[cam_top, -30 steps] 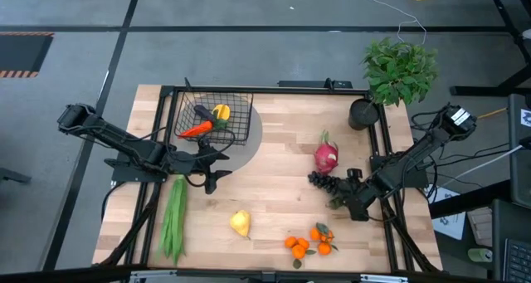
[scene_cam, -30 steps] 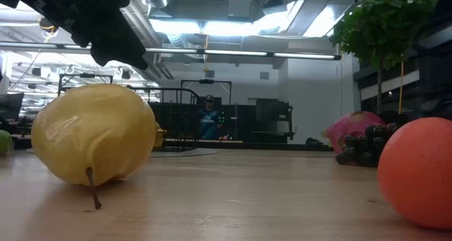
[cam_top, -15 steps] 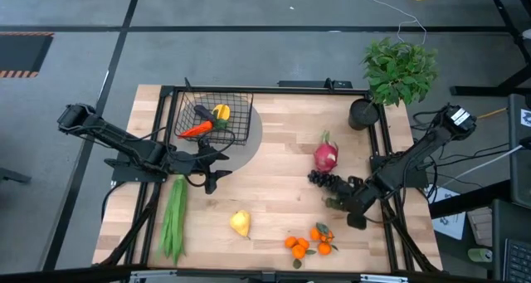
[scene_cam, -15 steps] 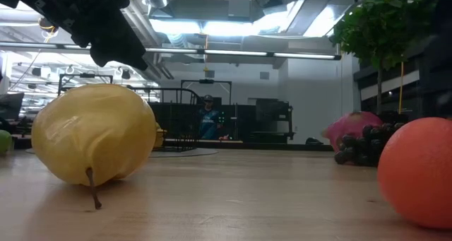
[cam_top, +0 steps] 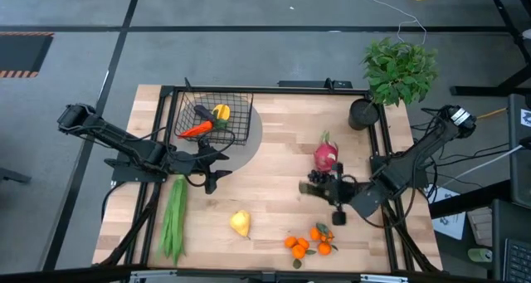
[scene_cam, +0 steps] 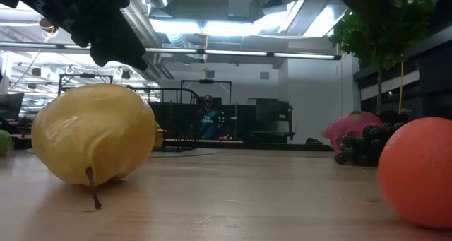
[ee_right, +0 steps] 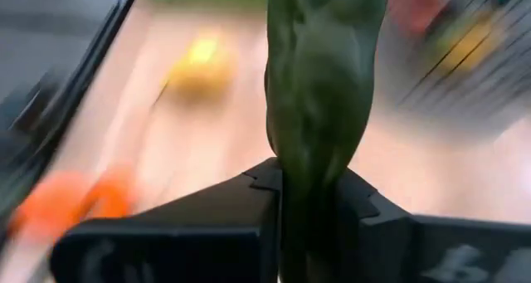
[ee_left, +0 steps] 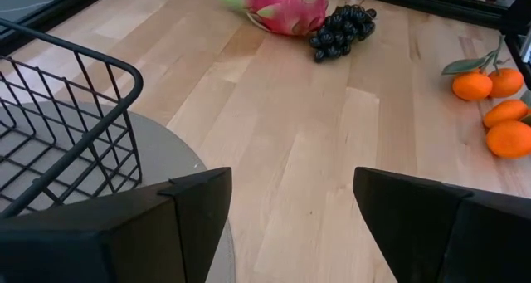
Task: Build produce basket
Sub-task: Put the green chili pepper into the black wire basket
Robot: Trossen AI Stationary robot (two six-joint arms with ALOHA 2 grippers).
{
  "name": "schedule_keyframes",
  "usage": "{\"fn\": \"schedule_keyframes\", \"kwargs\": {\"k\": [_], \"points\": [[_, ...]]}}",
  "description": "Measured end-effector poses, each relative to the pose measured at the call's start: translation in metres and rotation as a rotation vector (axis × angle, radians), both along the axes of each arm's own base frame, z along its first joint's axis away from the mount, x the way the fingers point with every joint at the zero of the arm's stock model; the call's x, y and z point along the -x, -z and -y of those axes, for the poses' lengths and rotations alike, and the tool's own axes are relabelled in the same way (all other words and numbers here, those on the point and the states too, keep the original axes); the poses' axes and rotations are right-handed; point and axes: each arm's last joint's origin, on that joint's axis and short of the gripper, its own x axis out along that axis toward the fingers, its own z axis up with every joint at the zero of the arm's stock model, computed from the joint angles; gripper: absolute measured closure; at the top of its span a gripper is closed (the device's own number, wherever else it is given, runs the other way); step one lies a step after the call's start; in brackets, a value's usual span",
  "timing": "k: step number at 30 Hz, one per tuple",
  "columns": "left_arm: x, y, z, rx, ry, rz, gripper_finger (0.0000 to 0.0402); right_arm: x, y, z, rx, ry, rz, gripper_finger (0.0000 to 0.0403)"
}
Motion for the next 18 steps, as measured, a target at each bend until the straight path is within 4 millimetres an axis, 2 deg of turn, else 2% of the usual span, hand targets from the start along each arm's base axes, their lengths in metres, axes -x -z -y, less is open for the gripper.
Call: {"fn": "schedule_keyframes", "kwargs": {"k": [3,6,11,14,18], "points": [[0.000,0.000,0.000,0.000,0.000,0.000,0.0159,-0.015,-0.022,0.004,0.124,-0.011,0.177,0.0363],[0.000,0.000,0.000,-0.001,0.000,0.000,0.0159,-0.029,-0.040,0.014,0.170,-0.085,0.319,0.0363],[0.000,0.000,0.000,-0.001,-0.001,0.000,0.0159,-0.050,-0.065,0.050,0.195,-0.112,0.524,0.0363],[0.000,0.000,0.000,-0.016,0.006,-0.003,0.0159,-0.071,-0.082,0.076,0.168,-0.106,0.579,0.0363],[0.000,0.000,0.001,-0.034,0.031,-0.008,0.0159,-0.115,-0.101,0.101,0.205,-0.061,0.546,0.0363]]}}
